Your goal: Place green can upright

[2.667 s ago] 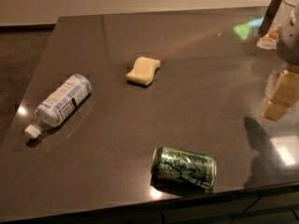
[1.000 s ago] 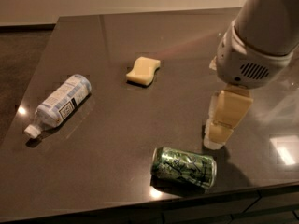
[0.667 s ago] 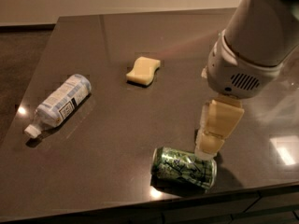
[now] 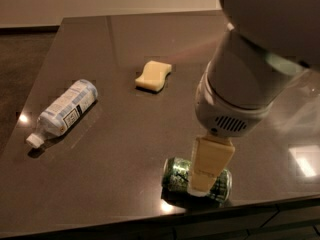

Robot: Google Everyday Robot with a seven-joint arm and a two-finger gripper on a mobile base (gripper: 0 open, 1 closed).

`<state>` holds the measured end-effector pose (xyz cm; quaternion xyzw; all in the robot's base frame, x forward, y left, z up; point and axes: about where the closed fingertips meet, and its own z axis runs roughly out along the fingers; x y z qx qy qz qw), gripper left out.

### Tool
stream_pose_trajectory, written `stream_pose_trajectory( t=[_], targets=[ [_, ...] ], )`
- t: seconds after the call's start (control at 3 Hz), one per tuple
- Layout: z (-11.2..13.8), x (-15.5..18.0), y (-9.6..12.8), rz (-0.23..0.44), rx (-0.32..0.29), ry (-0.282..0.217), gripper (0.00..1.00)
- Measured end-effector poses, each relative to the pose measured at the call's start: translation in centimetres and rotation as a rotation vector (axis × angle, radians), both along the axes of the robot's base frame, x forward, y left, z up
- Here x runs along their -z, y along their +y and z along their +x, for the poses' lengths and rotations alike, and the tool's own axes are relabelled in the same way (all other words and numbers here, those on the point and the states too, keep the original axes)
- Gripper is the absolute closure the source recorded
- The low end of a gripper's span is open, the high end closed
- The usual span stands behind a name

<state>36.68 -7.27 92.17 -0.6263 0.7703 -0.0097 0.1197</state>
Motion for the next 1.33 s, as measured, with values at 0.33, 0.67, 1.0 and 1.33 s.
stream_pose_trajectory(
  t=[0.33, 0.67, 1.0, 1.33],
  targets=[
    [-1.2, 0.1, 1.6, -0.031, 0.002, -0.021, 0.0],
    [-1.5, -1.0, 2.1, -0.03, -0.003, -0.048, 0.0],
    [-1.5, -1.0, 2.1, -0.03, -0.002, -0.047, 0.0],
    [-1.5, -0.3, 2.8, -0.05, 0.018, -0.009, 0.0]
  ],
)
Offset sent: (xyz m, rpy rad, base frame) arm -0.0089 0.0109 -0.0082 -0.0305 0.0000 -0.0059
